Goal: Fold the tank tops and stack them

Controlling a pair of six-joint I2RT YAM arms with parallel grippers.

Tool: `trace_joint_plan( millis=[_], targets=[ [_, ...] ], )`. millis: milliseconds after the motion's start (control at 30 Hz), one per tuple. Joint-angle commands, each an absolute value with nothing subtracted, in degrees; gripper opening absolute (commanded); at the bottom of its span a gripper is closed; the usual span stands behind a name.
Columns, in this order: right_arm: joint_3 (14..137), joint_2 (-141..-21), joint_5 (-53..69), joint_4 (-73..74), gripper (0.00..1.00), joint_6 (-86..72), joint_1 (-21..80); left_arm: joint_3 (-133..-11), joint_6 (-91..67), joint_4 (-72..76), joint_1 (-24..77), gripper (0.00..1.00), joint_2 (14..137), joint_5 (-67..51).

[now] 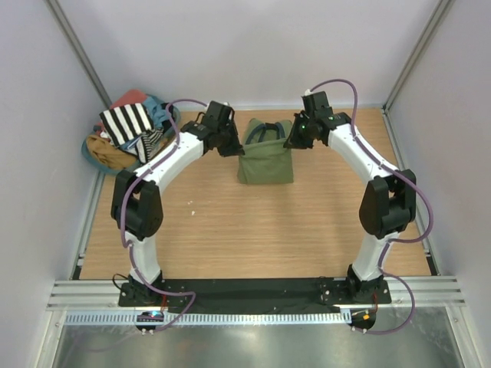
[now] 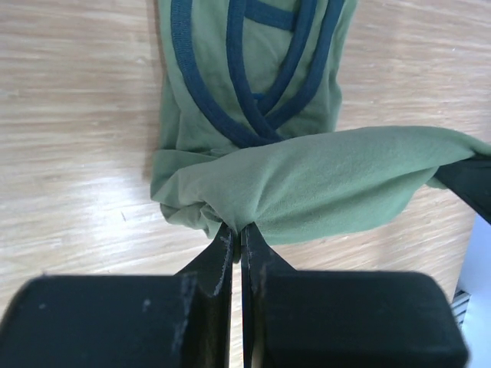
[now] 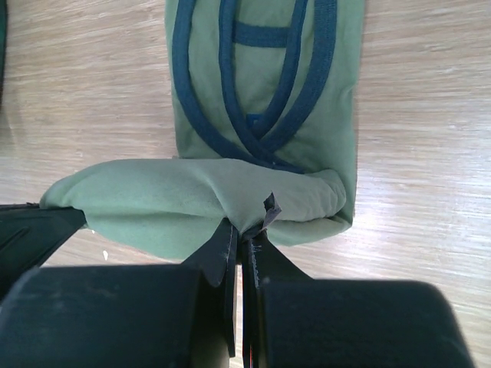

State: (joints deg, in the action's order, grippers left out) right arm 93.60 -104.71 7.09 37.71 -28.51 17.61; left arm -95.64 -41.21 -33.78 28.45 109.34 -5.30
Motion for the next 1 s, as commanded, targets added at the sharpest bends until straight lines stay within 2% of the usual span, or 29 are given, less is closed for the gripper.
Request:
trace_joint_plan(
  millis=[0,333,667,967],
  targets=[
    [96.16,-103.63,8.96,36.13,0.01,-27.25,16.44,-97.92,-39.38,-34.80,27.25,0.00,109.25,-8.25],
    [76.83,-89.31,13.09,30.85,0.01,-29.79,16.96,-83.51,-40.34,-30.76,31.02,0.00,99.41,-9.67],
    [56.71,-68.57,11.69,32.77,0.01,-30.76,17.93,-70.50,-44.03,-29.09,43.67,0.00,89.22,-1.95],
    [52.12,-57.93,11.86,36.82,0.01,-31.46,18.02,-69.96,-46.84,-30.49,52.20,0.01,85.61,2.19]
  ],
)
